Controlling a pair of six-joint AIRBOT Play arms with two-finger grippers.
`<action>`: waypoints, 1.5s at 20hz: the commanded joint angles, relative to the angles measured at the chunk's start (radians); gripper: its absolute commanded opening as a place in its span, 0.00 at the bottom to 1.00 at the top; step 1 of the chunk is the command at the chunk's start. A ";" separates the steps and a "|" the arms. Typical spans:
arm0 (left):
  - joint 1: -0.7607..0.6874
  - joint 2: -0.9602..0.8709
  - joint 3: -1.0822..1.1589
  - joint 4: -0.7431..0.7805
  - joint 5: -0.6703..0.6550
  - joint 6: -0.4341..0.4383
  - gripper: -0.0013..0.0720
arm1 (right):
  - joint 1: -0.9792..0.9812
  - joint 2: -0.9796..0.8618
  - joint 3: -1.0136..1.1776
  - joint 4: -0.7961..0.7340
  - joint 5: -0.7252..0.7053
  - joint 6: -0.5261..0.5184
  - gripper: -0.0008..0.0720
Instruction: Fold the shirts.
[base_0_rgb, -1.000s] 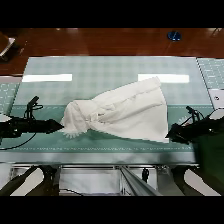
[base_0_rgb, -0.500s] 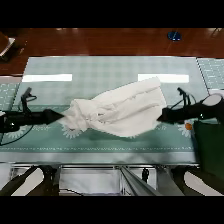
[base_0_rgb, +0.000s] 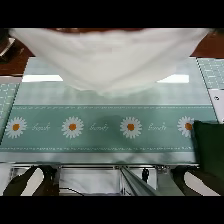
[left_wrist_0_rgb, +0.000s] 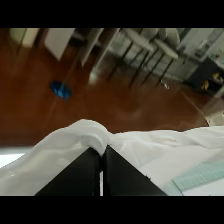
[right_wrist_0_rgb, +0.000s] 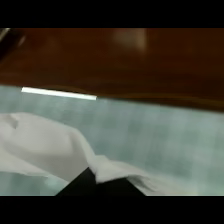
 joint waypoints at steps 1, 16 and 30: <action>0.037 0.113 0.202 -0.001 0.109 -0.012 0.04 | 0.000 0.086 0.222 -0.060 0.002 0.034 0.05; 0.008 0.491 0.200 1.001 0.130 -0.453 0.04 | 0.001 0.489 0.017 -0.486 0.187 0.119 0.05; -0.340 -0.277 -0.024 0.781 0.251 -0.438 0.04 | 0.000 -0.070 -0.380 -0.125 -0.117 0.031 0.05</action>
